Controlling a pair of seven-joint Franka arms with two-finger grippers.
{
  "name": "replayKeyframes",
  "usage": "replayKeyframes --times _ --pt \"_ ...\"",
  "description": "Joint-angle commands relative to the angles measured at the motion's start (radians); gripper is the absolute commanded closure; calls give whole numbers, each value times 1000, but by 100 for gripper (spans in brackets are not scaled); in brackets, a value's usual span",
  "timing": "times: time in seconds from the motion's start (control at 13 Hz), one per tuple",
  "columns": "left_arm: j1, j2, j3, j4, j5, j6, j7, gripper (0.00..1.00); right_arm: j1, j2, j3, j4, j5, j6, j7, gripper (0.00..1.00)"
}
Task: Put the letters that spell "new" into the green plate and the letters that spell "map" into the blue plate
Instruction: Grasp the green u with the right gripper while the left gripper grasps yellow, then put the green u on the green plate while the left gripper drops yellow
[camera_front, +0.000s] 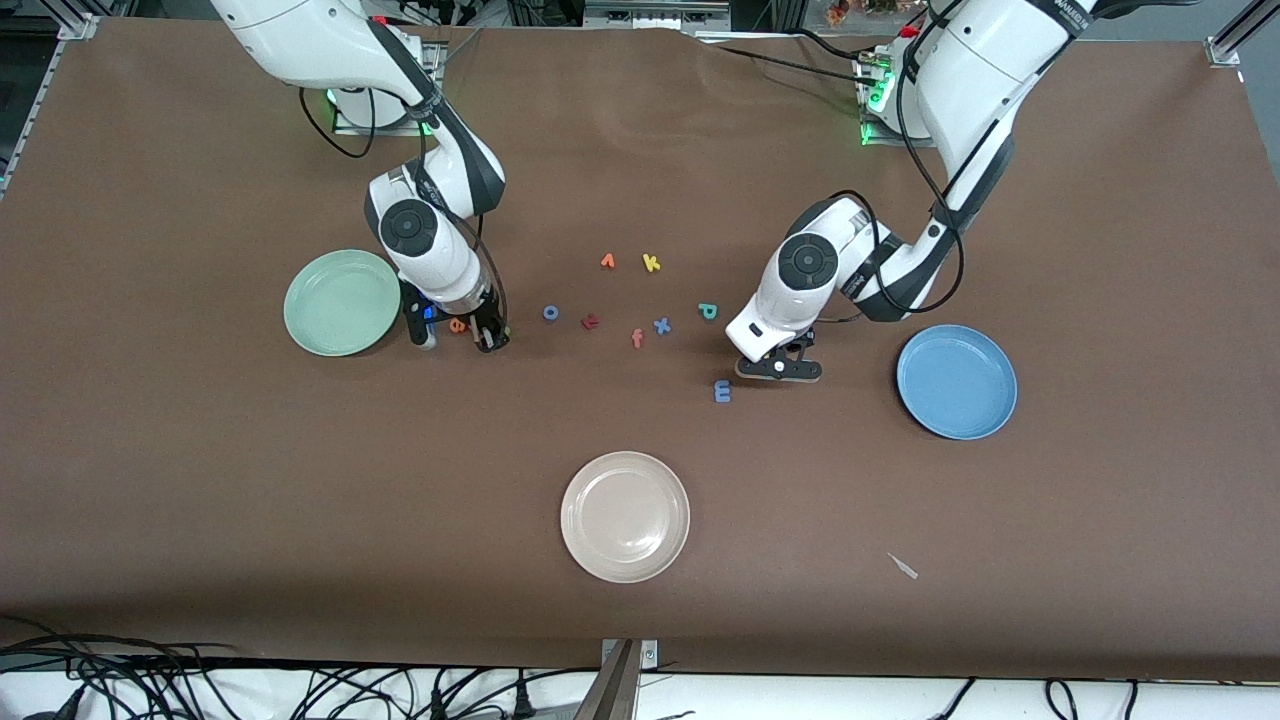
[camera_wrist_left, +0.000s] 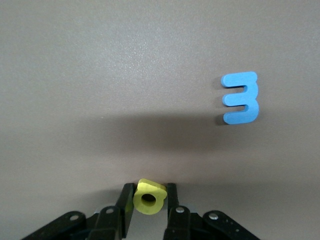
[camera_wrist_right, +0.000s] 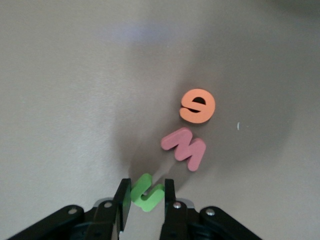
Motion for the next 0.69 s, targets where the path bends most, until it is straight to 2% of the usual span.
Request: replayKeyframes --times 0.0,0.15,0.31,0.61 --pt "15 6 -1 21 38 -12 -9 83 -1 -85 -23 43 -15 -196 -74 94" --pt "55 -3 -4 36 37 -60 52 85 -4 -154 -71 33 -11 -275 -210 94" --pt "124 -15 -14 79 17 -171 182 85 -4 -223 -123 -7 3 -369 -357 94" --pt "243 -44 -15 148 -11 -357 483 85 -4 -387 -284 -209 5 -368 -699 94"
